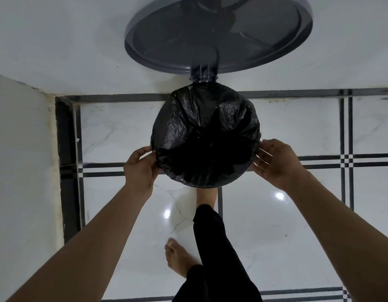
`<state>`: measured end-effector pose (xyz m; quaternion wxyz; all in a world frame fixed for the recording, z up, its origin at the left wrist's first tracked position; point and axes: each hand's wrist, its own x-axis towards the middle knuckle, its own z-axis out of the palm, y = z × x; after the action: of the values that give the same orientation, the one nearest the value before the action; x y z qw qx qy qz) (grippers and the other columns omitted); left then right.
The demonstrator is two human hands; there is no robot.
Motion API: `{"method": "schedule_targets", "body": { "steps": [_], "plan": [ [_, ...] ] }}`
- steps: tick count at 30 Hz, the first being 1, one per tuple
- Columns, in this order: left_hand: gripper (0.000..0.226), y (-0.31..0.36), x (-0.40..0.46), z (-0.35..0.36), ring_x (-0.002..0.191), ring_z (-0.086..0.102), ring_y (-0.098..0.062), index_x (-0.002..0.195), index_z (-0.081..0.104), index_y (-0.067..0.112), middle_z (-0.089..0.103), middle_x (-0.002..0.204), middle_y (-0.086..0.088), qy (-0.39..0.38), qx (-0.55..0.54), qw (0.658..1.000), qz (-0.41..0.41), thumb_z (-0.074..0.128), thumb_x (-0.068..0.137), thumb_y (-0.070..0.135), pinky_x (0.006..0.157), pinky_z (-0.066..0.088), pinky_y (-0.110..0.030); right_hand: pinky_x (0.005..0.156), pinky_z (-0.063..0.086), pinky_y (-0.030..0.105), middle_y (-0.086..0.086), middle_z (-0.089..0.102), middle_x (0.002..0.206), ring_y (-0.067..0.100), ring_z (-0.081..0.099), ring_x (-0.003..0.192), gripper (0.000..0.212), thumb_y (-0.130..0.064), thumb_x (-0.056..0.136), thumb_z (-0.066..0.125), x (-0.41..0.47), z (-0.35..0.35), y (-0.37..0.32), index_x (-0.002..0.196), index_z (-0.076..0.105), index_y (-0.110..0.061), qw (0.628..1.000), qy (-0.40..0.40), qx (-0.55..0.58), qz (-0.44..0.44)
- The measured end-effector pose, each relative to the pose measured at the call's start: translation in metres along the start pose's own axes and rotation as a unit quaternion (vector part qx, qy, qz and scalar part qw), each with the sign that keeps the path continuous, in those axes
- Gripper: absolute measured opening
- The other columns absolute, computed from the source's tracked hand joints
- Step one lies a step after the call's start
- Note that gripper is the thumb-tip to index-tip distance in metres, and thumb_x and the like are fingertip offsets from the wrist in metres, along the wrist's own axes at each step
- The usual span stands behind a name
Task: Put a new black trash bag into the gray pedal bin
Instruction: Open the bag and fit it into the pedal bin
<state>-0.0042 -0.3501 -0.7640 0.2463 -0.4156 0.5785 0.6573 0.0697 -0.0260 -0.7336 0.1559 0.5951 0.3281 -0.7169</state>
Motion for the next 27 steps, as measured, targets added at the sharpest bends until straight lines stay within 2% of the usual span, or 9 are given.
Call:
{"method": "schedule_targets", "body": {
  "steps": [2,4,7,10,12,16,20,24,27],
  "plan": [
    [0.023,0.000,0.001,0.000,0.073,0.068,-0.030,0.115,0.066,-0.002,0.073,0.090,-0.018,0.000,0.027,0.999,0.024,0.061,0.093,-0.008,0.065,0.064,-0.039,0.103,0.053,0.043,0.004,0.070,0.097,0.024,0.067,0.095,0.019,-0.028,0.092,0.062,0.000,0.003,-0.004,0.100,0.072,-0.013,1.000,0.007,-0.010,0.018],
    [0.022,-0.002,0.001,-0.002,0.083,0.066,-0.035,0.110,0.070,-0.004,0.073,0.093,-0.017,0.010,0.026,0.999,0.023,0.057,0.093,-0.008,0.084,0.063,-0.049,0.103,0.051,0.040,0.003,0.069,0.097,0.022,0.065,0.092,0.025,-0.035,0.092,0.064,0.000,0.005,-0.007,0.102,0.071,-0.013,0.999,0.019,-0.036,0.036],
    [0.014,-0.001,-0.002,-0.002,0.082,0.062,-0.029,0.095,0.074,0.002,0.072,0.093,-0.011,0.021,-0.020,1.000,-0.005,0.061,0.091,0.000,0.096,0.056,-0.047,0.095,0.049,0.033,0.004,0.068,0.096,0.020,0.062,0.090,0.036,-0.045,0.092,0.065,-0.002,0.010,-0.011,0.106,0.071,-0.012,0.997,0.030,-0.033,0.057],
    [0.009,0.001,-0.003,0.001,0.070,0.056,-0.017,0.080,0.067,0.008,0.062,0.094,-0.007,0.012,-0.083,0.996,-0.039,0.068,0.089,0.010,0.081,0.058,-0.029,0.097,0.048,0.033,0.008,0.067,0.100,0.024,0.061,0.096,0.054,-0.058,0.092,0.059,-0.002,0.013,-0.014,0.112,0.071,-0.010,0.995,0.032,0.000,0.093],
    [0.010,0.002,-0.001,0.005,0.064,0.062,-0.012,0.083,0.066,0.010,0.062,0.088,-0.003,0.013,-0.099,0.994,-0.053,0.069,0.092,0.014,0.072,0.059,-0.024,0.088,0.049,0.037,0.007,0.066,0.097,0.026,0.059,0.093,0.061,-0.066,0.093,0.046,0.000,0.015,-0.018,0.105,0.071,-0.012,0.991,0.032,-0.012,0.128],
    [0.007,0.007,0.002,0.016,0.071,0.070,-0.009,0.092,0.070,0.011,0.070,0.087,-0.001,-0.012,-0.062,0.995,-0.081,0.067,0.096,0.016,0.066,0.060,-0.026,0.084,0.044,0.043,0.004,0.068,0.100,0.025,0.058,0.094,0.061,-0.064,0.098,0.032,0.006,0.019,-0.020,0.103,0.069,-0.015,0.987,0.051,-0.035,0.148],
    [0.010,0.011,-0.001,0.014,0.081,0.072,-0.014,0.098,0.073,0.015,0.078,0.084,0.001,-0.035,-0.067,0.991,-0.111,0.065,0.099,0.020,0.077,0.062,-0.032,0.092,0.051,0.041,0.003,0.068,0.107,0.024,0.064,0.101,0.059,-0.062,0.098,0.038,0.008,0.017,-0.008,0.109,0.067,-0.012,0.987,0.053,0.030,0.146],
    [0.010,0.015,-0.004,0.015,0.070,0.071,-0.013,0.102,0.071,0.016,0.079,0.077,0.002,-0.013,-0.065,0.989,-0.129,0.065,0.100,0.023,0.057,0.058,-0.026,0.087,0.049,0.043,0.004,0.067,0.098,0.022,0.061,0.091,0.056,-0.058,0.100,0.036,0.004,0.014,-0.002,0.104,0.070,-0.013,0.989,0.052,0.047,0.132],
    [0.014,0.018,-0.004,0.018,0.056,0.070,-0.013,0.091,0.067,0.013,0.075,0.073,-0.001,-0.013,-0.068,0.988,-0.138,0.060,0.102,0.017,0.051,0.057,-0.024,0.088,0.045,0.043,0.003,0.066,0.095,0.022,0.056,0.091,0.061,-0.060,0.102,0.029,0.006,0.014,0.001,0.099,0.070,-0.014,0.990,0.038,0.044,0.129]
  ]
}}
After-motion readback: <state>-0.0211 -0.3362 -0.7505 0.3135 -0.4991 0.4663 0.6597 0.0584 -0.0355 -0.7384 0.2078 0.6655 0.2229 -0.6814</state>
